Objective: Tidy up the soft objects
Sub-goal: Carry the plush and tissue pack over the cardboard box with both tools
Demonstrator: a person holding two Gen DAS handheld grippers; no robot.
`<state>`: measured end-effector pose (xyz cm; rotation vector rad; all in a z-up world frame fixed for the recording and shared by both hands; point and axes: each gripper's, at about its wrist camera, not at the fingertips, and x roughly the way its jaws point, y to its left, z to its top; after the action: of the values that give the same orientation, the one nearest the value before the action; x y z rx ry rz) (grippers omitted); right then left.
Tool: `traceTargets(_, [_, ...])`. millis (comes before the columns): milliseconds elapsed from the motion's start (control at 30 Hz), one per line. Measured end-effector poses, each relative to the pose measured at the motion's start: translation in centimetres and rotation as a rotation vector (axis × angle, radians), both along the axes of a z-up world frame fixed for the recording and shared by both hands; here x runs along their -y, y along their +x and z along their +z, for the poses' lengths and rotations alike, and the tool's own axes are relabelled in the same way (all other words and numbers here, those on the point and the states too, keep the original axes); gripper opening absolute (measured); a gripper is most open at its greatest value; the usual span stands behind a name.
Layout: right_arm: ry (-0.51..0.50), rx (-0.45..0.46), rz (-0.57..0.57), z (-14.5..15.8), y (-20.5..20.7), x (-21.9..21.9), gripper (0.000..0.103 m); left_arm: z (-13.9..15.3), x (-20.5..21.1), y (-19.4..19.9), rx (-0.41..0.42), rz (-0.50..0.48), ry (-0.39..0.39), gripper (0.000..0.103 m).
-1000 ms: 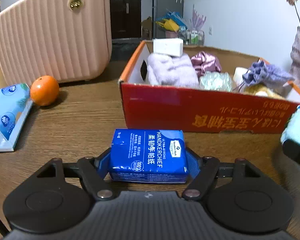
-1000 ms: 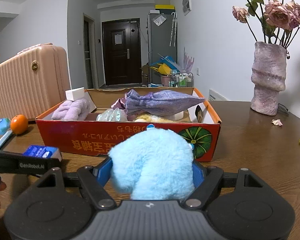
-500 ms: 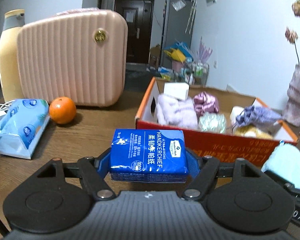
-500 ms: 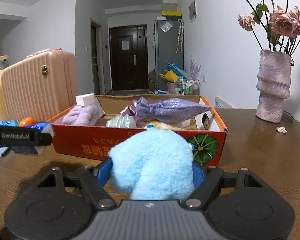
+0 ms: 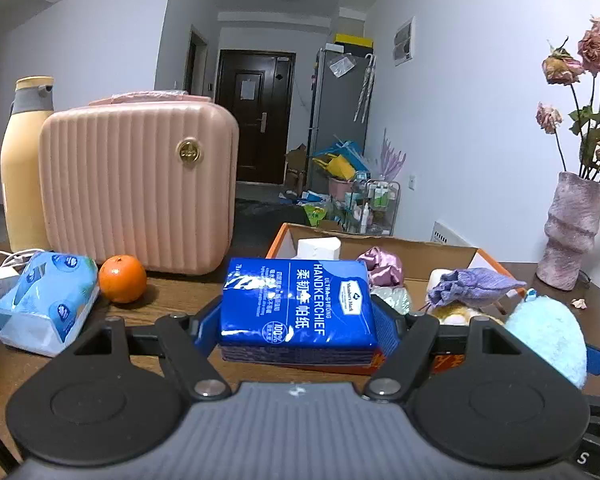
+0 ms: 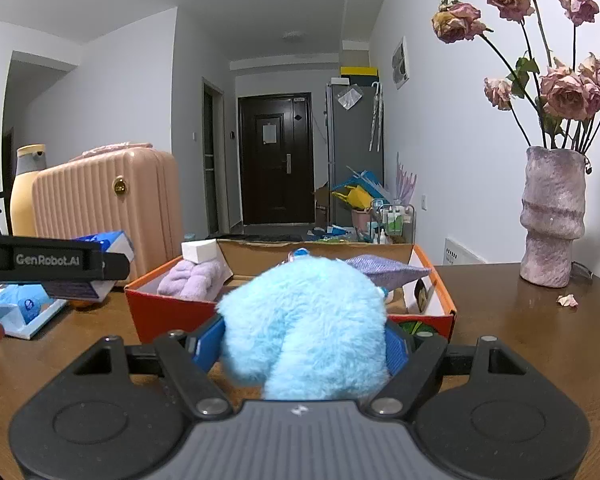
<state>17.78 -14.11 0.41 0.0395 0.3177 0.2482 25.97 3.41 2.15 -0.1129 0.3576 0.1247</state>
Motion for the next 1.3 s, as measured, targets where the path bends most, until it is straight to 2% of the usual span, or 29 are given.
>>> traceTargets(400, [0.024, 0.068, -0.045, 0.7, 2.0, 1.2, 0.077, 0.9, 1.8, 0.8, 0.048, -0.023, -0.001, 0.074])
traceTargets(867, [0.040, 0.114, -0.083, 0.7, 6.8, 2.8, 0.077, 0.8, 4.6, 5.2, 0.067, -0.031, -0.028, 0.074])
traceTargets(1300, [0.029, 0.132, -0.097, 0.4, 12.0, 3.4, 0.077, 0.2, 6.3, 10.0, 0.074, -0.019, -0.017, 0.074])
